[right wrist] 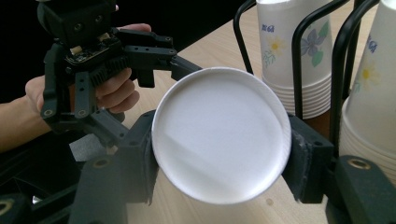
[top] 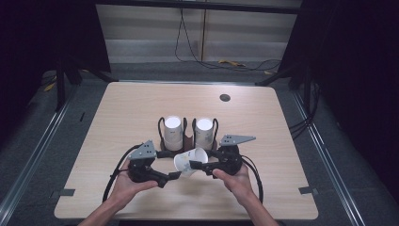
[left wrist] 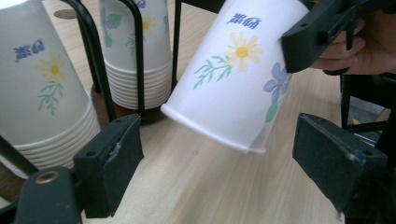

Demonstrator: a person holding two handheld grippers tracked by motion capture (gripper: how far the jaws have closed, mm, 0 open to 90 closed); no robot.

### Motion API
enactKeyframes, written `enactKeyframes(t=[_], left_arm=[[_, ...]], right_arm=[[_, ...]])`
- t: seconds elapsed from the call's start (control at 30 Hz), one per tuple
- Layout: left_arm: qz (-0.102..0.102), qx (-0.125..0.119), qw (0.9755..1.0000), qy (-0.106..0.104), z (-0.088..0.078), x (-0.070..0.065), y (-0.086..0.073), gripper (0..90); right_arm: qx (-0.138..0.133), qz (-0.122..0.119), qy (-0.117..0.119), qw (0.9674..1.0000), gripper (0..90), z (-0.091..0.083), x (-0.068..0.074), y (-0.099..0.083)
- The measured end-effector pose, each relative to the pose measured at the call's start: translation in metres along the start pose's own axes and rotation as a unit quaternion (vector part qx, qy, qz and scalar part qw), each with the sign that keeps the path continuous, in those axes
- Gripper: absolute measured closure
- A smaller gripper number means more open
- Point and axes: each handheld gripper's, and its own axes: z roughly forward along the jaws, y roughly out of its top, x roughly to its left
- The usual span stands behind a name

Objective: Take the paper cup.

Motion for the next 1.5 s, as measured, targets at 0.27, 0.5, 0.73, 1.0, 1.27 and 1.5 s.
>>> enactKeyframes(t=[0.27,0.5,0.73,1.0,1.27,1.5], left_arm=[[-0.009,-0.004,0.9999,-0.003,0.003,0.002,-0.005,15.8],[-0.003,0.006,0.9998,-0.018,0.009,-0.001,-0.007,15.8],[-0.015,0.003,0.9997,-0.018,0.009,0.001,-0.011,15.7],[-0.012,-0.002,0.9996,-0.023,0.009,0.0,-0.012,15.6],[-0.002,-0.004,0.9995,-0.03,0.008,-0.001,-0.011,17.5],[0.001,-0.005,0.9997,-0.026,0.009,-0.002,-0.012,15.7]], right_arm=[[0.002,0.012,0.008,0.9999,37.9,0.009,0.0,-0.003],[-0.008,0.017,0.034,0.9992,37.8,0.01,0.001,-0.003],[-0.005,0.014,0.044,0.9989,37.8,0.011,0.003,-0.003],[-0.004,0.012,0.048,0.9987,37.8,0.013,0.004,-0.003],[-0.004,0.009,0.057,0.9983,37.8,0.015,0.007,-0.002],[-0.004,0.007,0.059,0.9982,37.8,0.015,0.007,-0.002]])
